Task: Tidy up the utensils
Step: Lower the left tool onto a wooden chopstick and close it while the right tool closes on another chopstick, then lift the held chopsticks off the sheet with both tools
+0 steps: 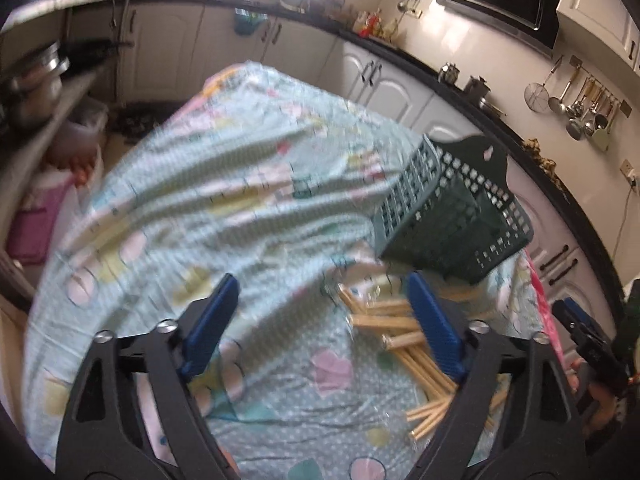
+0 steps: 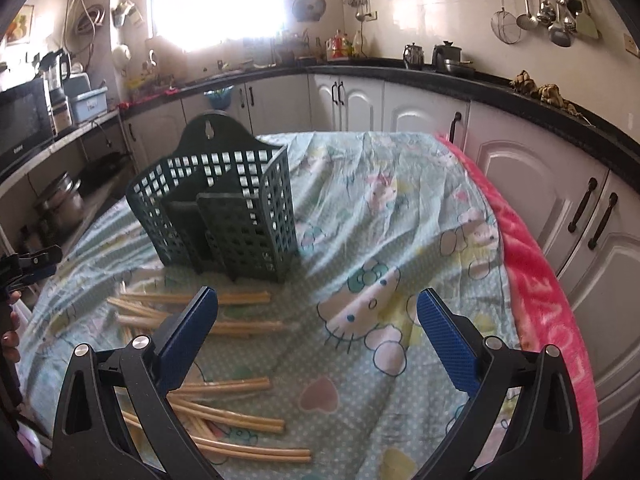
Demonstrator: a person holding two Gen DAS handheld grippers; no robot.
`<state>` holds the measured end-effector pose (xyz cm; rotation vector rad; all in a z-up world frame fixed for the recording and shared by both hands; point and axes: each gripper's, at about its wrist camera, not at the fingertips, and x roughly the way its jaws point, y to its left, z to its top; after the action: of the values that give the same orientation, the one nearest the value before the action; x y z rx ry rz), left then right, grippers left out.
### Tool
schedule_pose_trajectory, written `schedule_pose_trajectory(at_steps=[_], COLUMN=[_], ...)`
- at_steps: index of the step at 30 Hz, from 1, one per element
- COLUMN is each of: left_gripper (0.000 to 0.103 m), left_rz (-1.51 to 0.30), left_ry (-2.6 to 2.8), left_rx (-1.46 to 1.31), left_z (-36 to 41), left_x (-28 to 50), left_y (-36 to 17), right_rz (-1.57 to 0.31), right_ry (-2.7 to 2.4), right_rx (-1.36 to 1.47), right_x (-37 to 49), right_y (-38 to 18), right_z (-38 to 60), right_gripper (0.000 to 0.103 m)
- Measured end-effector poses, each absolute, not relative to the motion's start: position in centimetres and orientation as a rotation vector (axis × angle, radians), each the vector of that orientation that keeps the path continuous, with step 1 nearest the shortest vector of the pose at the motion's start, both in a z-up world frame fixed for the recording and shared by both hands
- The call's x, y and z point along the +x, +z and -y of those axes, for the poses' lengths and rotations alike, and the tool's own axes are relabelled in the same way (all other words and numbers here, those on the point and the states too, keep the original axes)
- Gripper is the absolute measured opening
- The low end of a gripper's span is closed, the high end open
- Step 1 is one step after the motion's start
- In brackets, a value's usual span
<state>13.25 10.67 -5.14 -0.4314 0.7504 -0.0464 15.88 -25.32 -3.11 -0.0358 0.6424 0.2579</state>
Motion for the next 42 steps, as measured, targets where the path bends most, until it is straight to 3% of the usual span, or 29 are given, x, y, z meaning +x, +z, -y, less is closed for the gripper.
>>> schedule_pose_trajectory(at_steps=[6, 8, 12, 27, 31, 34, 35, 42], left_gripper=[0.065, 0.062, 0.056, 0.024, 0.021, 0.017, 0.016, 0.012], left_rz=[-0.804, -0.825, -0.846, -0.869, -0.869, -0.865, -0.863, -0.841], left_ry=[-0.157, -0.181, -0.199, -0.196, -0.199, -0.205, -0.207, -0.22], left_rx=[-0.547, -0.572, -0.603, -0.651, -0.631, -0.632, -0.629, -0.621], left_z=[-9.7, -9.4, -8.7, -8.6, -8.4, -8.3, -8.3, -8.2], left_x=[14.1, 14.5, 15.1, 16.1, 16.2, 16.4, 16.3, 15.8], left_y=[-7.8, -8.8, -10.0, -11.3, -11.6, -11.6, -11.6, -11.2], right_rz=[-0.7, -0.717, -0.748, -0.898, -0.899, -0.894, -0.891, -0.825], right_ry=[0.264, 0.274, 0.293, 0.418, 0.42, 0.426, 0.424, 0.44], right_rx=[-0.039, -0.041, -0.028, 0.034, 0.055, 0.071, 0.07, 0.063], right_x=[16.0, 16.2, 16.9, 21.2, 21.2, 21.2, 21.2, 20.2], right_y=[-5.1, -5.6, -6.5, -8.9, -9.4, -9.5, -9.5, -7.9], right_z=[25.7, 25.7, 25.4, 22.8, 23.2, 23.7, 23.8, 23.9], right_gripper=[0.095, 0.088, 0.085, 0.047, 0.027, 0.003, 0.001, 0.001])
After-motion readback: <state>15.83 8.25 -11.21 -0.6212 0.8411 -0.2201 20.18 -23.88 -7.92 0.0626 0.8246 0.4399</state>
